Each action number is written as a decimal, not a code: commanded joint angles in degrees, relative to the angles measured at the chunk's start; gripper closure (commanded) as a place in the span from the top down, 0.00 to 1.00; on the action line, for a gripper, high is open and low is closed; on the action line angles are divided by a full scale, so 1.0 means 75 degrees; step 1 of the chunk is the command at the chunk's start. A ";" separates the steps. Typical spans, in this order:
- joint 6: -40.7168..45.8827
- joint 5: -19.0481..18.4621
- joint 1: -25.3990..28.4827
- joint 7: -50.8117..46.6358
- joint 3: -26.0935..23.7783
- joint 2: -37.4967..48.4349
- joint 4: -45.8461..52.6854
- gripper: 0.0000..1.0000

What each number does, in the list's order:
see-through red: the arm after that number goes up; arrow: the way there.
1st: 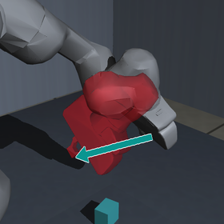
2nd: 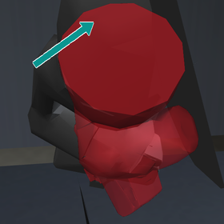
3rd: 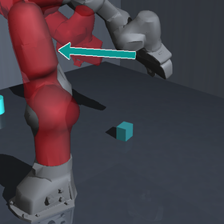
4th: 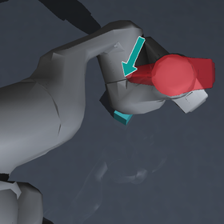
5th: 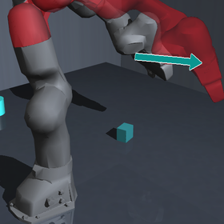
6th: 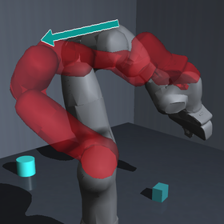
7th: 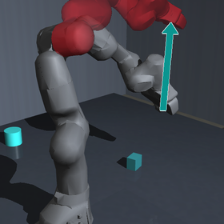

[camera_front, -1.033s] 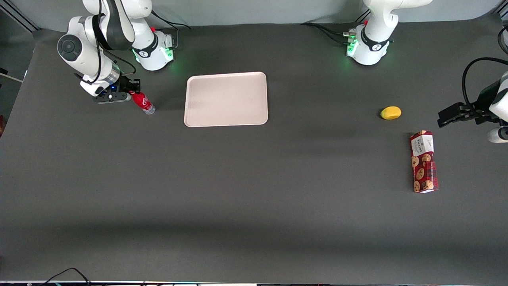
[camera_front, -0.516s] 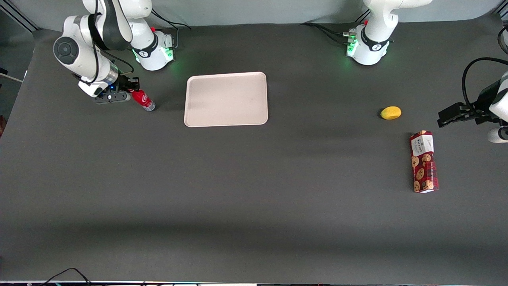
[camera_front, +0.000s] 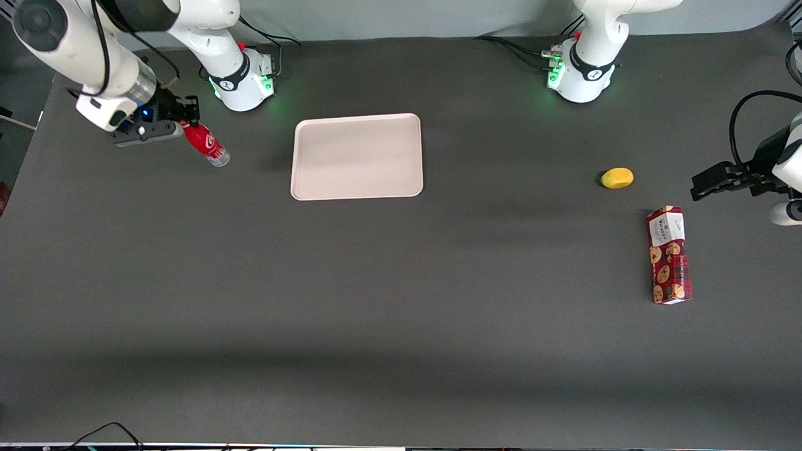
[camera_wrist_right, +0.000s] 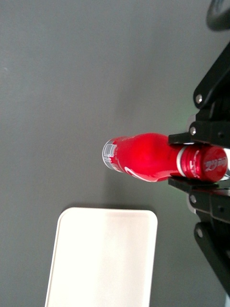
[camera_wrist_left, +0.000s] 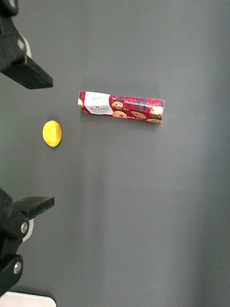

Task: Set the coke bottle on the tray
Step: 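Lift the bottle and carry it with the right gripper onto the tray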

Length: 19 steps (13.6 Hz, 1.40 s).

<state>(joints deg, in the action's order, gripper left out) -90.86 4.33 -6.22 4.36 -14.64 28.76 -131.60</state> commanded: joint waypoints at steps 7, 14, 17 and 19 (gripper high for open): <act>0.0084 0.1824 0.0045 -0.2466 -0.2217 -0.0623 0.1482 0.00; -0.2507 0.1836 0.0056 -0.2855 -0.2993 -0.1899 -0.0275 0.00; -0.2953 0.1825 0.0056 -0.2855 -0.3063 -0.2229 -0.0755 0.00; -0.3212 0.1825 0.0056 -0.2971 -0.3134 -0.2265 -0.1073 0.00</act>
<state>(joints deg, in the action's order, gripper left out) -113.32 17.13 -5.98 -15.91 -37.50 11.44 -138.25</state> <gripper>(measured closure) 0.683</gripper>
